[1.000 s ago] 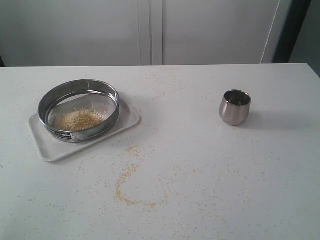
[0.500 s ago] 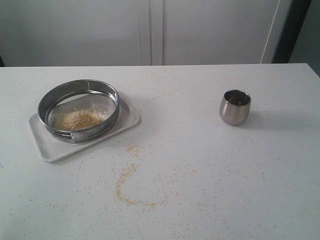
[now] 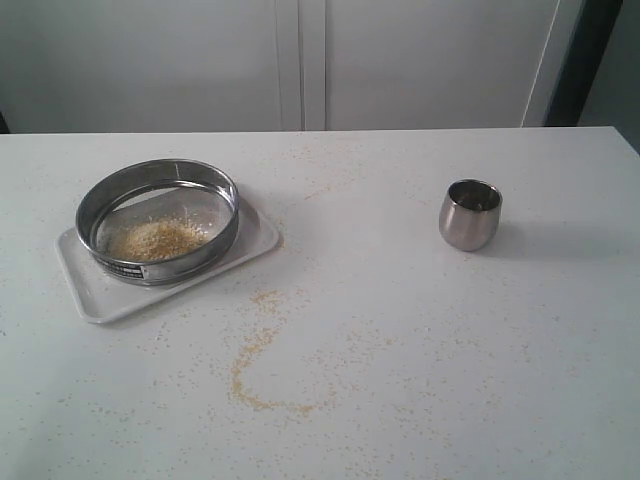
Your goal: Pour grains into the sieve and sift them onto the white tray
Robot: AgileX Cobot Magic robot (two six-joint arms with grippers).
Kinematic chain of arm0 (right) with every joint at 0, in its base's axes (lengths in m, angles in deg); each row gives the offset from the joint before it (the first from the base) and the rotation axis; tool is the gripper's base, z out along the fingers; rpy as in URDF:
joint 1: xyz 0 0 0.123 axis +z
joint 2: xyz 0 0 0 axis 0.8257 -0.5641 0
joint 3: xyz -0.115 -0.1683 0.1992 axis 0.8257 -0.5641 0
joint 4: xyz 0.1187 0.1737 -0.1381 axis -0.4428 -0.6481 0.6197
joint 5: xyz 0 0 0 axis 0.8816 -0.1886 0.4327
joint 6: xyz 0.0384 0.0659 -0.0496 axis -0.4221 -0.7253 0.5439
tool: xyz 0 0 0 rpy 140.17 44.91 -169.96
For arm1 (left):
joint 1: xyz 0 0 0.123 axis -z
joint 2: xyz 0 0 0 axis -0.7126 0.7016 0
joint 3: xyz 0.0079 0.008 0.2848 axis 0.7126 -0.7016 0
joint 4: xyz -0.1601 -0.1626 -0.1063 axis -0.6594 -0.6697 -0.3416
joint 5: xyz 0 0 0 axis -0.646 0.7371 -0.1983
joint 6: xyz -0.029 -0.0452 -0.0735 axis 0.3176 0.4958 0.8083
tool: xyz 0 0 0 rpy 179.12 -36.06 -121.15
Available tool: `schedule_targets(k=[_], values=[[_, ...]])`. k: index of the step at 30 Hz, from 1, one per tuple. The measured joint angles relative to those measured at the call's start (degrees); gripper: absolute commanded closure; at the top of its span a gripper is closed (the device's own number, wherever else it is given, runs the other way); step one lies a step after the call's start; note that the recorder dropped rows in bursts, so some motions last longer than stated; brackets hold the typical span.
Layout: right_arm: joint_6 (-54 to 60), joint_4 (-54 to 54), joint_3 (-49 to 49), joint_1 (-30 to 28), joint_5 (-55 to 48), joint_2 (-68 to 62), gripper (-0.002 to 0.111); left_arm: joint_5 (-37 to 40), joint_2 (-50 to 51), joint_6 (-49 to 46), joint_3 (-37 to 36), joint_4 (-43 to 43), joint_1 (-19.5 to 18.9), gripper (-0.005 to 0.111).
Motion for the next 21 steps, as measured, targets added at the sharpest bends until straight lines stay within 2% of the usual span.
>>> schedule_targets(k=[5, 11, 21], values=[[0.0, 0.0, 0.0, 0.0, 0.0, 0.0, 0.108, -0.5, 0.0, 0.0, 0.0, 0.0, 0.0, 0.107], [0.0, 0.0, 0.0, 0.0, 0.0, 0.0, 0.108, -9.2, 0.0, 0.2, 0.0, 0.0, 0.0, 0.107], [0.0, 0.0, 0.0, 0.0, 0.0, 0.0, 0.108, -10.0, 0.0, 0.2, 0.0, 0.0, 0.0, 0.107]])
